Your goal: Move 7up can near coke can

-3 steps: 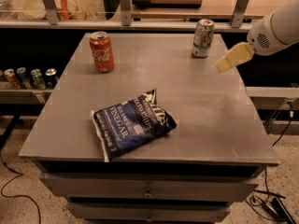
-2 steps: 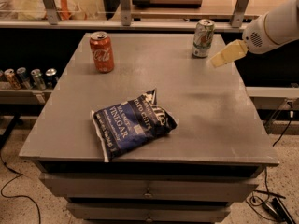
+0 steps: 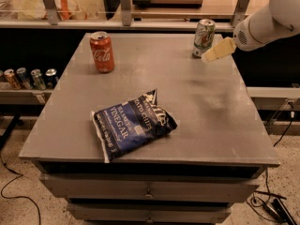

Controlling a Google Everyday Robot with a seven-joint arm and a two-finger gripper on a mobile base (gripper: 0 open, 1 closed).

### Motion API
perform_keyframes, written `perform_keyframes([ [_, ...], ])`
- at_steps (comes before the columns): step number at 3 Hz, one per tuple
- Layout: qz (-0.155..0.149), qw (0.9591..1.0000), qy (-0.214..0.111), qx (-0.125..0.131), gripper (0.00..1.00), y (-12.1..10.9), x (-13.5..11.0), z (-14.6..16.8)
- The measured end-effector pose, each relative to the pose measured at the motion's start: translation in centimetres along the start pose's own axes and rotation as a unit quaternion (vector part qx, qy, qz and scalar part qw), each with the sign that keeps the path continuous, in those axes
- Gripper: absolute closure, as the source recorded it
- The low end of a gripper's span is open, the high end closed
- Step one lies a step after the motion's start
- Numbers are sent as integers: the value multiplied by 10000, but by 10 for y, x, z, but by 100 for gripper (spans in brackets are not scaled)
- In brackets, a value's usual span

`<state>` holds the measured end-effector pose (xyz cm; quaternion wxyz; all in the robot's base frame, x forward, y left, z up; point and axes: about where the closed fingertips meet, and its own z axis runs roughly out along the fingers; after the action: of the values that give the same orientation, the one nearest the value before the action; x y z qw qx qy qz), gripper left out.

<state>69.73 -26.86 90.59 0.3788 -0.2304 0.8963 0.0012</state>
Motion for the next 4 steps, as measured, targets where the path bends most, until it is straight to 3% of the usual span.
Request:
perform_keyframes([
  [4, 425, 9987, -289, 52, 0, -24, -38, 70],
])
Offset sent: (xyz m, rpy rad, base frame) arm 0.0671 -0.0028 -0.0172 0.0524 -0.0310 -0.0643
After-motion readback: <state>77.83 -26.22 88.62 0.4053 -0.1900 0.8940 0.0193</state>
